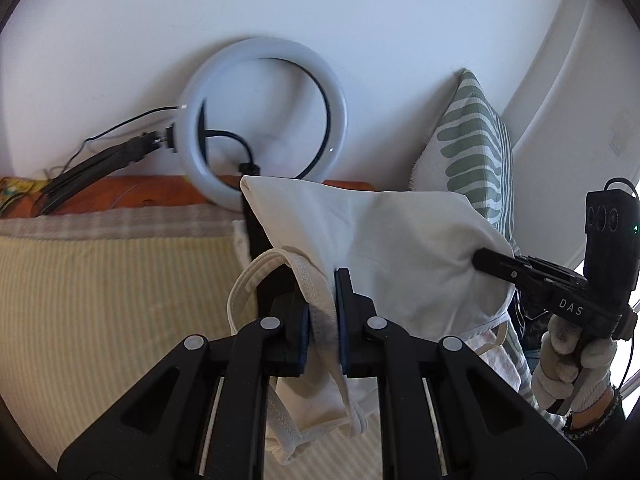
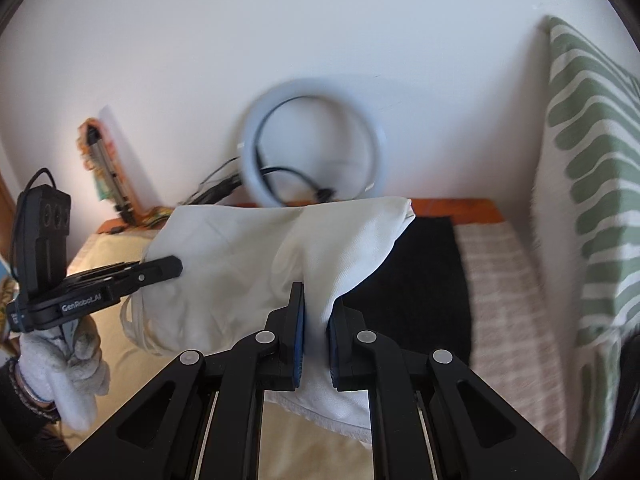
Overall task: Fold small clothes
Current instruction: 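Carry the folded top with both grippers over the stack of black clothes, then lower the folded top onto the black clothes stack and open both grippers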
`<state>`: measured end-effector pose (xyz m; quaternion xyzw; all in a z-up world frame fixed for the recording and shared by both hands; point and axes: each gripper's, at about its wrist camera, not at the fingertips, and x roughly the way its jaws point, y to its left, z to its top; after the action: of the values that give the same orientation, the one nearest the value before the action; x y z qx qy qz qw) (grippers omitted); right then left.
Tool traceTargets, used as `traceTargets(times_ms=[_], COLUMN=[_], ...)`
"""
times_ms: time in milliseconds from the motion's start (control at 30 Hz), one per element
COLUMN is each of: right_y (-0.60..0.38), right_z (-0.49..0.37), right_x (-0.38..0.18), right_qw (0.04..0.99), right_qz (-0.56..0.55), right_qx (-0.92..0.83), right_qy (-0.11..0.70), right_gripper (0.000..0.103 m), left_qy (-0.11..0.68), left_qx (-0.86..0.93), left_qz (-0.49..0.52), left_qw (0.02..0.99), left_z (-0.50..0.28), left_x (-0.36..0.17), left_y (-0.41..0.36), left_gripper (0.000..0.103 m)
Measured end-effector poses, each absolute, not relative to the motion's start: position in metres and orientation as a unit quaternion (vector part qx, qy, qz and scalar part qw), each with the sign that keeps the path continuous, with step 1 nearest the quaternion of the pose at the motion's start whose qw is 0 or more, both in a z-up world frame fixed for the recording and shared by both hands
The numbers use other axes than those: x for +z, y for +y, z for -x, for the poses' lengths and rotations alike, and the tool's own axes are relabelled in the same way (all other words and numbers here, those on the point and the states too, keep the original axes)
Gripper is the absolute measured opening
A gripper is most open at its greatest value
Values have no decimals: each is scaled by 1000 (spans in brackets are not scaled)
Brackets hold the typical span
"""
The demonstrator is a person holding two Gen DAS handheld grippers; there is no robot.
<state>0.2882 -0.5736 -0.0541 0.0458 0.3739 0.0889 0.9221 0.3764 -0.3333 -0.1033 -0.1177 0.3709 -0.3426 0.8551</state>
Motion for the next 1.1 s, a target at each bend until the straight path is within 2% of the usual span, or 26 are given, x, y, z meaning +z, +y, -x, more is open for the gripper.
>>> traceTargets(times_ms=[267,500,600,700,867,933,1100], right_y=[-618,-629,-635,-642,-643,-646,-647], right_z=[-323,-342,-345,-349,-345,-344,-350], right_x=[-72,-102,-114,-126,-136,-137,-145], right_qw=[926,914,902,885,879,878,869], right_qz=[-53,-59,-82,-112,-95,-91,-68], right_qx=[61,56,51,54,18,-1,-52], right_qy=[368,398,421,449,467,470,488], right_gripper=[8,8,12,28,29,36,36], left_qy=[367,390,400,404,406,407,407], left_qx=[-329,-312,-304,-297,-287,-289,-287], left_qz=[111,86,76,74,61,52,2], left_qw=[863,862,861,862,865,865,867], left_z=[-408,-421,-424,-423,-418,-415,-404], left_x=[-122,-152,-158,-160,-165,-167,-174], left_y=[-383,-398,-398,-395,-388,-388,-397], left_gripper=[10,10,12,13,31,31,31])
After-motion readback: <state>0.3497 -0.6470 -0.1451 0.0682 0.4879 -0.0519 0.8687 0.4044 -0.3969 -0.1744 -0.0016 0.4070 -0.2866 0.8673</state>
